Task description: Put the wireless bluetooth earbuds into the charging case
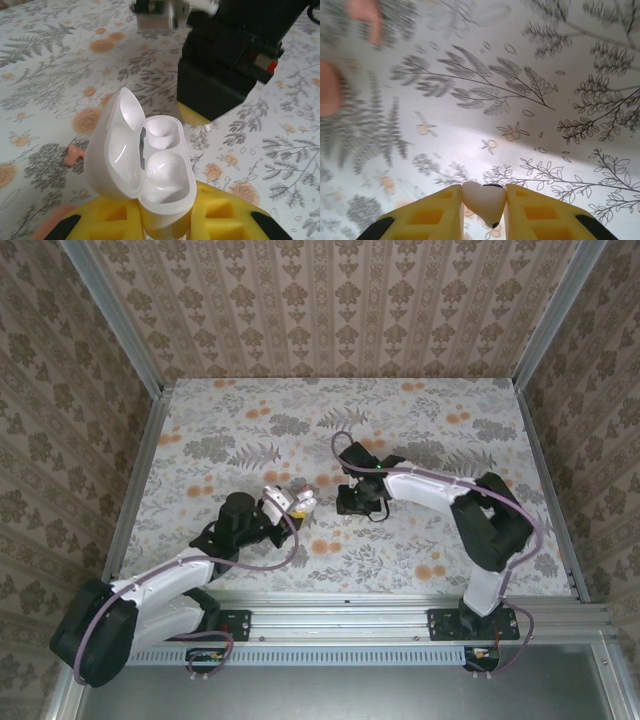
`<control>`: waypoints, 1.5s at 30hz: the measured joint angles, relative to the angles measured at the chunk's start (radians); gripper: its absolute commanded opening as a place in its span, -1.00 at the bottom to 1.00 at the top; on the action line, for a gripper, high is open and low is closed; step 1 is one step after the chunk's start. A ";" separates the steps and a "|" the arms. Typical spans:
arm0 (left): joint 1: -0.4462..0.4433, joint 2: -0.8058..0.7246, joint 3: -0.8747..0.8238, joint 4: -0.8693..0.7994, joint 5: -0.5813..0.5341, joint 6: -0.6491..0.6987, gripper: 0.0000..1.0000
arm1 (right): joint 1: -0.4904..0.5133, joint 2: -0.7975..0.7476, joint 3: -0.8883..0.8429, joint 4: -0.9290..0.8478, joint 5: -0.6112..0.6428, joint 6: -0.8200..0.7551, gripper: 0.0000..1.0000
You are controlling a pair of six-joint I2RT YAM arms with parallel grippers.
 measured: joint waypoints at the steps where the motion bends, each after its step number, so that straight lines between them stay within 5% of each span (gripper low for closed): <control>1: 0.000 0.007 0.000 0.007 0.018 0.000 -0.65 | -0.006 -0.041 -0.031 0.032 0.000 -0.013 -0.51; 19: -0.001 0.137 0.183 -0.016 0.228 0.090 -0.67 | -0.139 -0.648 -0.449 0.580 -0.235 -0.335 -0.47; 34: -0.001 0.174 0.231 -0.021 0.348 0.152 -0.67 | -0.130 -0.571 -0.445 0.708 -0.588 -0.710 -0.51; 45: -0.001 0.189 0.250 -0.021 0.393 0.167 -0.67 | -0.100 -0.474 -0.365 0.695 -0.695 -0.843 -0.52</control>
